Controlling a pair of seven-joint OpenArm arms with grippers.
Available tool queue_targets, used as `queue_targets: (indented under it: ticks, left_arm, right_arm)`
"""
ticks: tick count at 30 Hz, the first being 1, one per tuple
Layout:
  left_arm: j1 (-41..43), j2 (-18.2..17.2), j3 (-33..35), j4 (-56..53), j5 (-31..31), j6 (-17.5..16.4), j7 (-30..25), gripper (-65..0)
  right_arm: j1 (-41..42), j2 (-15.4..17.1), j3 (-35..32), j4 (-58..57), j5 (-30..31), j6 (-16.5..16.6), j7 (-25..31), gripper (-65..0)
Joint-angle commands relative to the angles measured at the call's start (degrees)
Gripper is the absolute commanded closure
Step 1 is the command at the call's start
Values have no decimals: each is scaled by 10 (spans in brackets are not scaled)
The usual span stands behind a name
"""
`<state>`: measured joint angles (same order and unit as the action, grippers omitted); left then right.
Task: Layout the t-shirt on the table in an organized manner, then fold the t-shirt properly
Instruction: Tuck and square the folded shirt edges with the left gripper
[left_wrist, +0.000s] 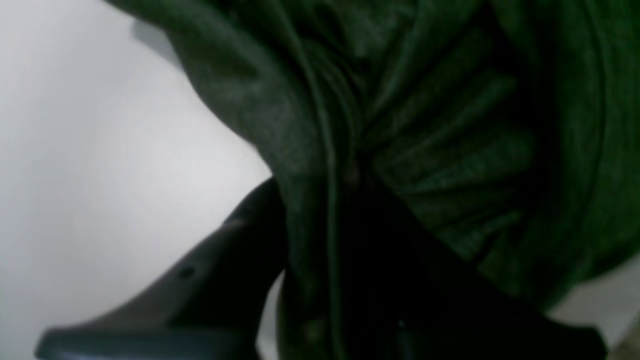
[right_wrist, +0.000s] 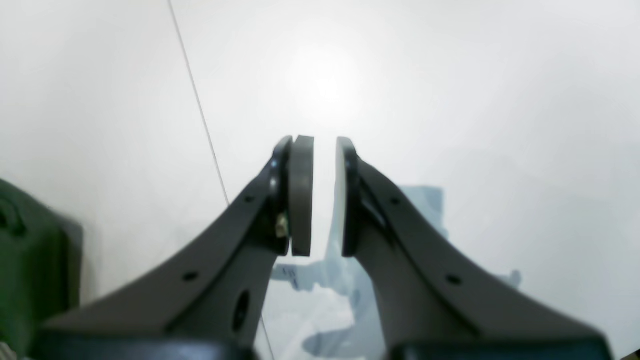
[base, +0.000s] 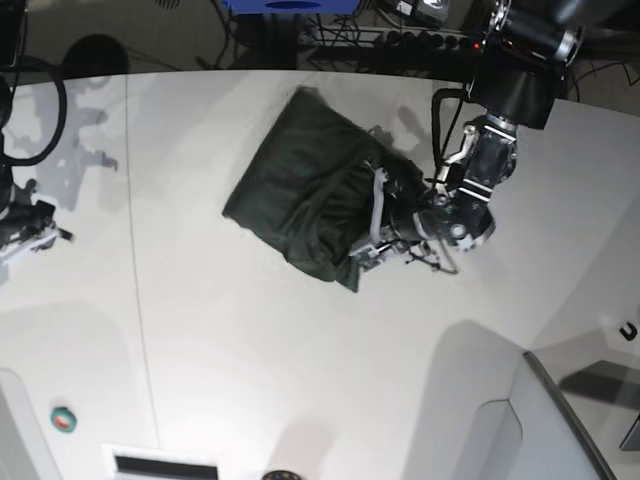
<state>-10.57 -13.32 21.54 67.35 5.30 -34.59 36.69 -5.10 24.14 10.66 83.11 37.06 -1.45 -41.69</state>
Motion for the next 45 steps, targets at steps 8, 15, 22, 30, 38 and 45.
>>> queue_targets:
  ticks: [8,15,22,30,38,45]
  left_arm:
    - [-72,10,170,-15,164,10,47,0]
    - [-130,54,259,-16,162,10,46,0]
    - [-149,103,307,-72,166,10,9,0]
    - [-150,120,305,-98,161,10,4,0]
    - [-143,120,305,-99,107,10,10,0]
    - [-130,119,305,-98,106,11,31,0]
  right_arm:
    - [12,6,1,7,0,0,9,-80]
    - [10,6,1,7,0,0,7,-80]
    - [8,6,6,7,0,0,8,-80]
    - [8,6,6,6,0,0,9,-80]
    - [21,6,6,-45,0,0,9,-80]
    - [21,6,6,-46,0,0,9,-80]
